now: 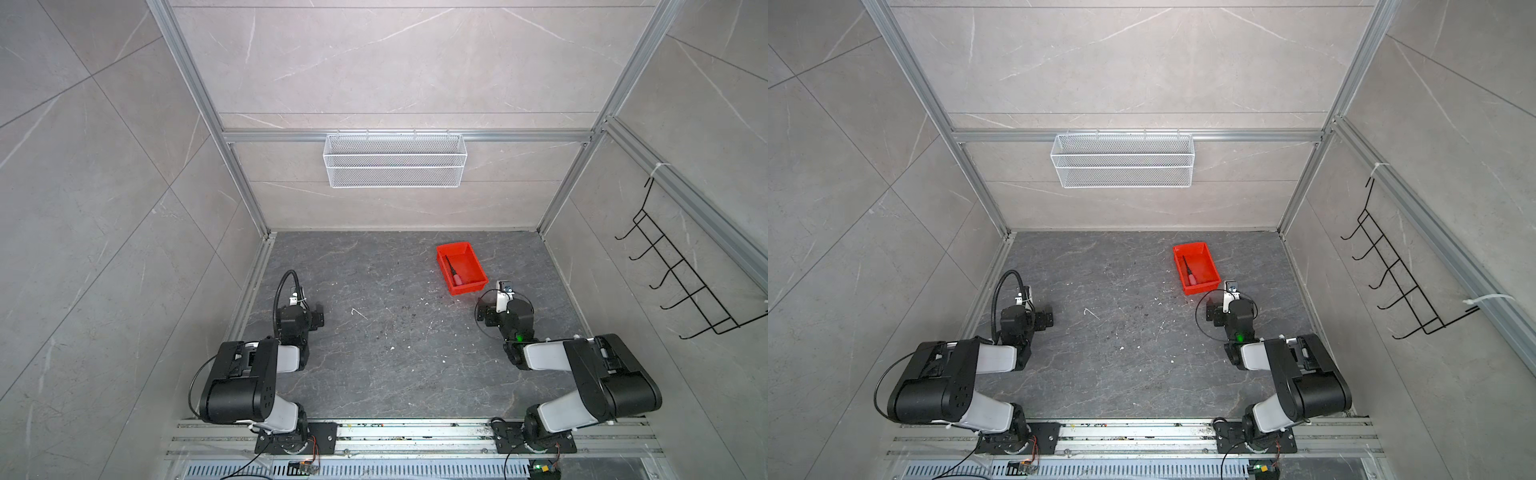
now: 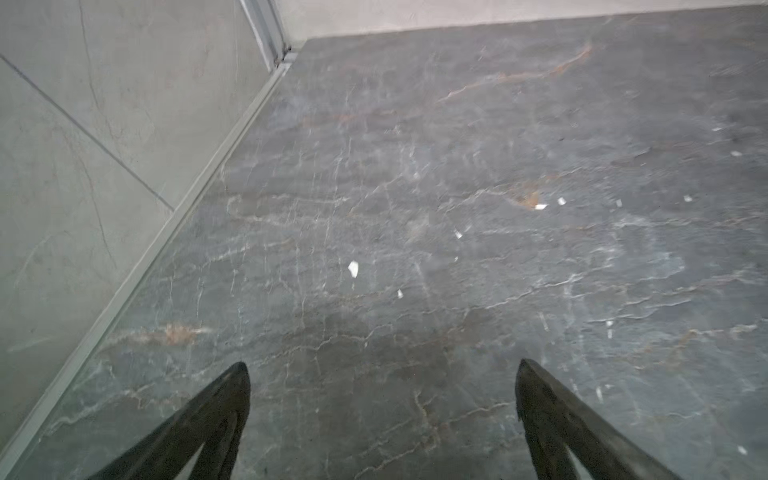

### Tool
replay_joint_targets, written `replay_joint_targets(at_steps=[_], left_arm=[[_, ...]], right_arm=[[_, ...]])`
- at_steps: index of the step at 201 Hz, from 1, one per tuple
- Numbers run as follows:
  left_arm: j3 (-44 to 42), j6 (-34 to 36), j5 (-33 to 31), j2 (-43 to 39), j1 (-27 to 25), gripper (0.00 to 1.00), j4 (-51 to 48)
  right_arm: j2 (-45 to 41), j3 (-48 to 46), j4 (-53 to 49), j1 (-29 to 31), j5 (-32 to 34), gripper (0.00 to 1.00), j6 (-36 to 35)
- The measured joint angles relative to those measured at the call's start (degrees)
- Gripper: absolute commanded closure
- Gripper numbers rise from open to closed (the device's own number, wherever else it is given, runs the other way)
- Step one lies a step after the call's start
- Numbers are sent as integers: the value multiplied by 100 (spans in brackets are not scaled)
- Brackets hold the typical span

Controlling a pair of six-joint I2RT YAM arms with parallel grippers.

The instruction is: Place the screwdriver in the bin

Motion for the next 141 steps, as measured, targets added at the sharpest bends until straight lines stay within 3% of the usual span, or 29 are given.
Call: replay_joint_targets(at_steps=[46,141], left_arm=[[188,-181,407,28,166,0,-13],[188,-225,452,28,166,0,-28]], right_arm=[[0,72,35,-173,-254,1,0],[0,74,35,-175,-332,1,-2]])
